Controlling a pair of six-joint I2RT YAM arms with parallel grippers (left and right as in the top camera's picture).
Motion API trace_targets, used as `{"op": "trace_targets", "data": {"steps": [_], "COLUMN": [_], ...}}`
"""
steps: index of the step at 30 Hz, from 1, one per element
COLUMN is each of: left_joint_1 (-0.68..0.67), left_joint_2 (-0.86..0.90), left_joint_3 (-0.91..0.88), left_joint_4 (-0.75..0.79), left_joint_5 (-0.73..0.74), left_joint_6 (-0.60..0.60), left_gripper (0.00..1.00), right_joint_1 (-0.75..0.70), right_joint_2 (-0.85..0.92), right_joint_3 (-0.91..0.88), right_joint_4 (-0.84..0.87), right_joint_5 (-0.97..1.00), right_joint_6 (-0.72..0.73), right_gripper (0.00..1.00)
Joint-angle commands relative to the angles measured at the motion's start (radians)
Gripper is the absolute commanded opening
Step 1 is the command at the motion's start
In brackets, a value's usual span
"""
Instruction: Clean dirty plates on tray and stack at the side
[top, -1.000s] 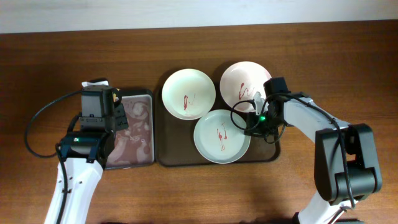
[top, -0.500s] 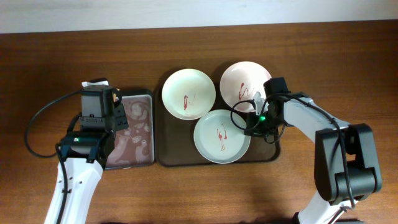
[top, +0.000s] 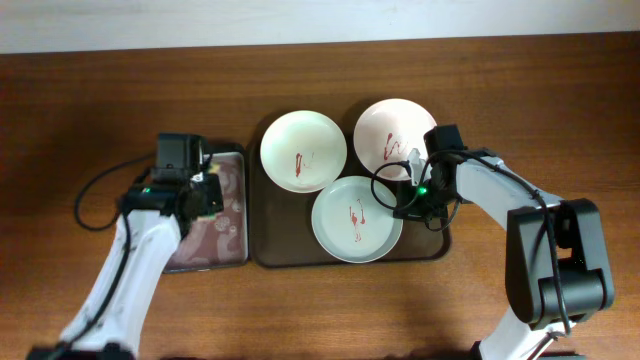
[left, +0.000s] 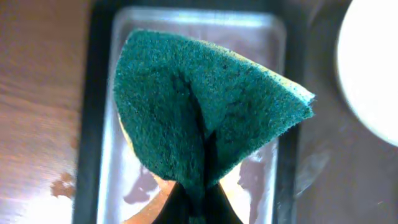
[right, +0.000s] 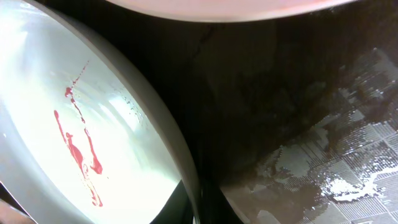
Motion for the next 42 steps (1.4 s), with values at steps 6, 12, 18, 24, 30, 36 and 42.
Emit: {"op": "trace_targets", "data": {"steps": [6,12,18,24,30,36,42], "left_joint_1": [0.005,-0.071,-0.26,-0.405,-0.491,-0.574,-0.603], "left_joint_2": [0.071,0.063,0.089,0.197,0.296,0.377,0.436], "left_joint_3": [0.038,0.09,0.09,0.09,0.09,0.09,0.09], "left_joint_4": [-0.027,0.052,0.149,0.261,0.37,0.477,0.495], "left_joint_5": [0.121,0.423,0.439,0.44,0.492,0.491,0.491], "left_joint_6": [-0.009,-0.009,-0.014,-0.167,-0.198,-0.245,-0.275], "left_gripper": [0.0,0.0,0.0,0.0,0.0,0.0,0.0], "right_joint_1": [0.009,0.009,0.008,-0.015,-0.04,-0.04,-0.04], "right_joint_2": [0.016,0.016,0.016,0.016,0.016,0.016,0.016], "right_joint_3": [-0.003,-0.003,-0.003,-0.002,-0.002,-0.003,-0.003], "right_joint_4": [-0.005,-0.005,-0.004,-0.008,-0.018,-0.024,-0.024], "right_joint_5": [0.017,0.017,0.017,0.017,0.016,0.016,0.016], "right_joint_6": [0.001,0.001,0.002,0.016,0.016,0.016,0.016], "right_gripper": [0.08,0.08,0.08,0.14,0.08,0.08,0.08]}}
